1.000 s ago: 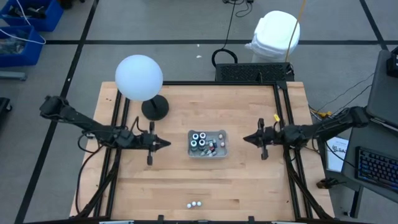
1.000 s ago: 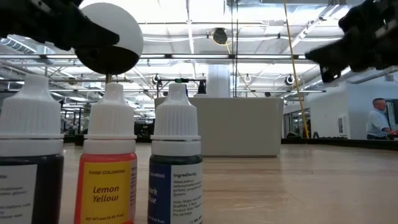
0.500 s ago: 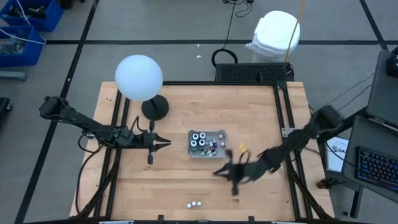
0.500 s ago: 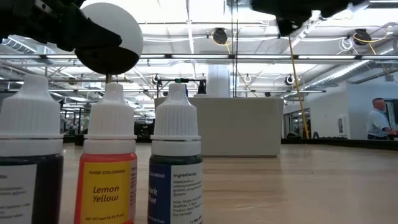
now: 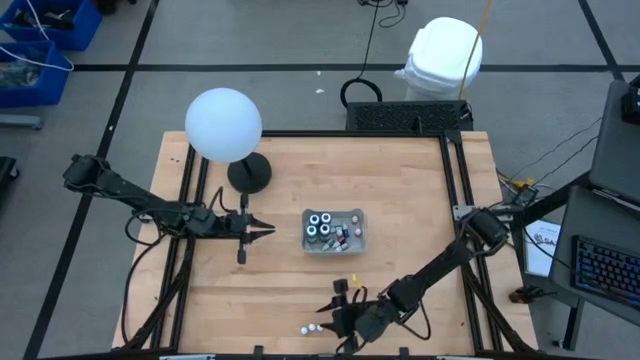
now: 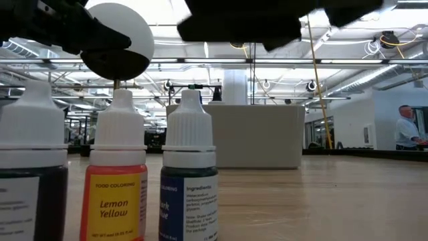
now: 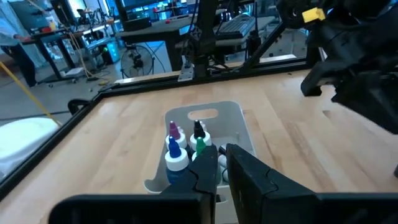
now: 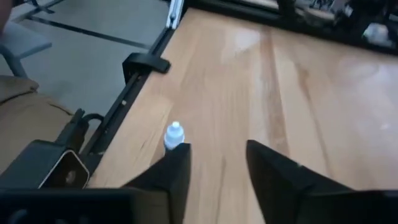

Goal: Pick & Place food coloring
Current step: Put the small blue food coloring bottle into the gray bin

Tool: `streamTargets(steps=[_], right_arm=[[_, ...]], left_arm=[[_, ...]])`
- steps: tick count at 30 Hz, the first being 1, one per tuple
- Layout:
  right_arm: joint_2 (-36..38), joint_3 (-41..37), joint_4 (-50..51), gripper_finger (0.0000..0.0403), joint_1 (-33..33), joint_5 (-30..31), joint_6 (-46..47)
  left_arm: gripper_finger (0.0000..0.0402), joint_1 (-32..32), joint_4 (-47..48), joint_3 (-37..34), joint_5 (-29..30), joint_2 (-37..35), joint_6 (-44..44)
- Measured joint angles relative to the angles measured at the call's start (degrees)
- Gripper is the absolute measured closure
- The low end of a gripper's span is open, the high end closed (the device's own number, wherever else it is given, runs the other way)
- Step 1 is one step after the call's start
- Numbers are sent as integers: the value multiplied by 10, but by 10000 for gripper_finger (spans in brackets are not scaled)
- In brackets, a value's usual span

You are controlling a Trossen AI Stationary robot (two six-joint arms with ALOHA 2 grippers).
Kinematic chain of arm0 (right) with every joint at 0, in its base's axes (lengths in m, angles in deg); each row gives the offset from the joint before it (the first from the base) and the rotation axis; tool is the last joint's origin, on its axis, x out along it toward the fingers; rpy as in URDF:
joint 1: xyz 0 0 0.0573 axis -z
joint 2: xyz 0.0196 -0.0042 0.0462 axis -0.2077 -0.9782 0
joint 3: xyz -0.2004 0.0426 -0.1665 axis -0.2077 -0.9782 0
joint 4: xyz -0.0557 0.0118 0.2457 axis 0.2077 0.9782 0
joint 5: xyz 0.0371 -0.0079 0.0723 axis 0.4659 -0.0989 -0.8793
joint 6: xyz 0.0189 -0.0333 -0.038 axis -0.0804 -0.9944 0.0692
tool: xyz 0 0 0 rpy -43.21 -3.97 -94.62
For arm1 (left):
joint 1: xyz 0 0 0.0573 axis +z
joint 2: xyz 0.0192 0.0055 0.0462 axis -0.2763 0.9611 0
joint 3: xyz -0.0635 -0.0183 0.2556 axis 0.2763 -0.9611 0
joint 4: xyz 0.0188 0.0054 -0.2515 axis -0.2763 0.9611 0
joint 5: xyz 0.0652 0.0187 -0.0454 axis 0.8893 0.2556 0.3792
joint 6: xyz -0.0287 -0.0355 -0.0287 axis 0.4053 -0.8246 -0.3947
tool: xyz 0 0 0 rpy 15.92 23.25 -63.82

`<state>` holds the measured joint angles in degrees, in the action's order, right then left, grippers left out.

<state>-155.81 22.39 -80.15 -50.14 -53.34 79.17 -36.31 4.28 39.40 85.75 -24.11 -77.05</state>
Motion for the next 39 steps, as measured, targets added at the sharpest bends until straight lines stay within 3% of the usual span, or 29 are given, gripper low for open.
streamTargets(steps=[2,5,13,39], right_arm=[[-2,-2,-1,227,0,-6,16],[-2,-2,-12,204,0,-63,22],[-55,-2,-61,195,1,-76,51],[-63,-2,-62,253,15,-120,79]], left_arm=[[360,0,-1,0,0,0,5],[360,0,-1,0,0,0,11],[360,0,-2,0,0,0,-6],[360,0,1,0,0,0,-18]])
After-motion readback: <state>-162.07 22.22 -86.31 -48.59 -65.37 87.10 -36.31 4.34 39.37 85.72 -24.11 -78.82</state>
